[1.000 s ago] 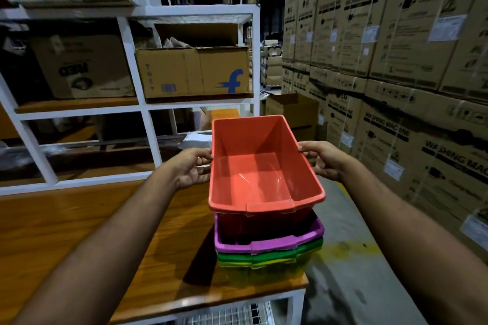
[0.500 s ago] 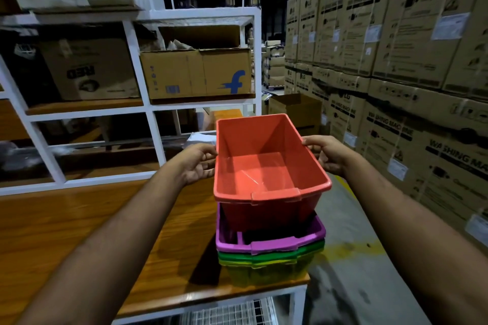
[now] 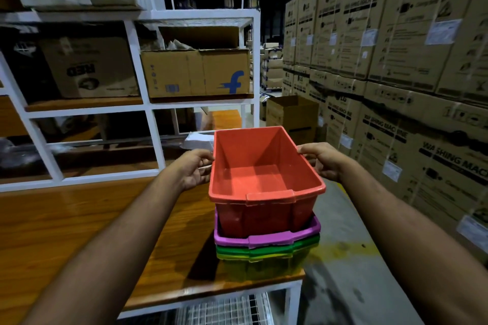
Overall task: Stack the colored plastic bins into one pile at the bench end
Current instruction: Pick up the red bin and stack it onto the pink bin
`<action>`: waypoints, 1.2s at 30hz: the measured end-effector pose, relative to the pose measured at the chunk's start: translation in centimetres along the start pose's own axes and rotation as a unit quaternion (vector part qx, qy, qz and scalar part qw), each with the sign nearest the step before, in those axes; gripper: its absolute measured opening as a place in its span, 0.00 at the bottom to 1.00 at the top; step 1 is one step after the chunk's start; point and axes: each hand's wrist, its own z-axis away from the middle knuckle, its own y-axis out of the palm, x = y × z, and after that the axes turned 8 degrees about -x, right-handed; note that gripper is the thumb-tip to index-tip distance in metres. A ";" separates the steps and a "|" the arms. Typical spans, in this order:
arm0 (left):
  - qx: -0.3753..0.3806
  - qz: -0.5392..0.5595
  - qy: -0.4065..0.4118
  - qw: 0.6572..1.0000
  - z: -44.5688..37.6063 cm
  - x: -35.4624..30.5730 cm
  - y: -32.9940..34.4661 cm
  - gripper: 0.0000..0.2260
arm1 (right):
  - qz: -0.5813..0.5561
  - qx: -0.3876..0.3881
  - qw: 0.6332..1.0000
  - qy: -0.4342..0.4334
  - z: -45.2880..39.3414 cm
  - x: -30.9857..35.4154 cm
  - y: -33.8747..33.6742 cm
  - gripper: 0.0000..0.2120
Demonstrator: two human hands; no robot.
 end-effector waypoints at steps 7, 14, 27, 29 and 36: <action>0.012 -0.053 -0.027 0.998 -1.2 3.1 -0.9 0.08 | 0.070 -0.027 0.997 0.016 -0.2 -3.0 0.2 0.09; -0.008 -0.195 -0.020 0.981 -2.9 5.3 -1.9 0.13 | 0.139 -0.047 0.989 0.038 0.2 -4.5 0.6 0.11; -0.042 -0.188 -0.008 0.981 -3.0 6.4 -1.1 0.10 | 0.192 -0.074 0.978 0.028 0.2 -5.6 0.6 0.10; -0.044 -0.186 -0.007 0.982 -2.9 6.4 -1.0 0.09 | 0.198 -0.077 0.977 0.022 -0.2 -5.7 0.6 0.10; -0.060 -0.173 -0.007 0.983 -2.4 6.8 -0.9 0.09 | 0.208 -0.072 0.975 0.017 -0.1 -5.3 0.6 0.10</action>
